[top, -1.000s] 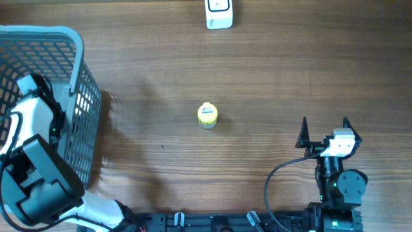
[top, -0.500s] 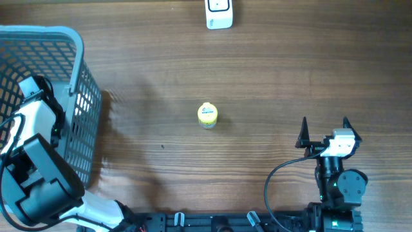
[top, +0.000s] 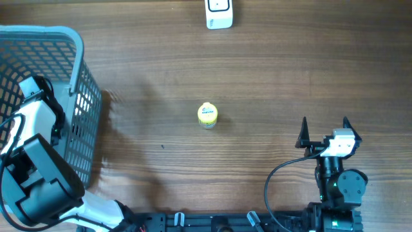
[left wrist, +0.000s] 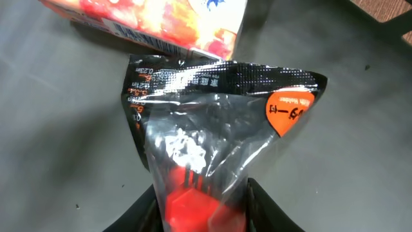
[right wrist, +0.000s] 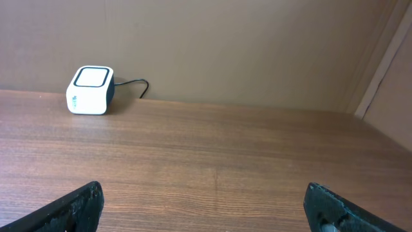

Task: Scan the item barcode
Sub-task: 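Move the left gripper back into the basket over the black snack bag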

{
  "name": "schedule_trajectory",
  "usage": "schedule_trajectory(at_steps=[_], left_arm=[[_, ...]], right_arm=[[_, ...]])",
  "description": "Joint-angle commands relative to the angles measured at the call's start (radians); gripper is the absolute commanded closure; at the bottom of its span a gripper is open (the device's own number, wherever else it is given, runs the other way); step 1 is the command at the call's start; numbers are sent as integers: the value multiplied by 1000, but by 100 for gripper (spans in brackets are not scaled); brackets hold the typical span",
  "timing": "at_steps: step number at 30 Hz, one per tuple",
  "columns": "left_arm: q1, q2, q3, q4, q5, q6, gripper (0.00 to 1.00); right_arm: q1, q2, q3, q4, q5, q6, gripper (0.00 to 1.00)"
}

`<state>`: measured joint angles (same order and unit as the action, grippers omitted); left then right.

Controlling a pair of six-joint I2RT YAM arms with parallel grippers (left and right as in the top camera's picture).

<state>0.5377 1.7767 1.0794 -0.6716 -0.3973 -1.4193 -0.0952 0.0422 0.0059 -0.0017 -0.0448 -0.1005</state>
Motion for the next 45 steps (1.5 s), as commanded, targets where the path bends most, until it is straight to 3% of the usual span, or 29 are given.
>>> schedule_trajectory(at_steps=[1, 19, 30, 35, 45], left_arm=[[-3, 5, -12, -8, 6, -2, 73], [-3, -84, -11, -2, 147, 33, 89], [-3, -204, -11, 0, 146, 54, 90], [-3, -210, -11, -1, 146, 81, 96], [-3, -210, -11, -1, 146, 88, 96]], right_arm=[[-2, 2, -1, 2, -13, 15, 0], [-2, 2, -1, 2, -13, 15, 0], [-2, 2, -1, 2, -13, 15, 0], [-2, 2, -1, 2, -13, 15, 0], [-2, 2, -1, 2, -13, 15, 0]])
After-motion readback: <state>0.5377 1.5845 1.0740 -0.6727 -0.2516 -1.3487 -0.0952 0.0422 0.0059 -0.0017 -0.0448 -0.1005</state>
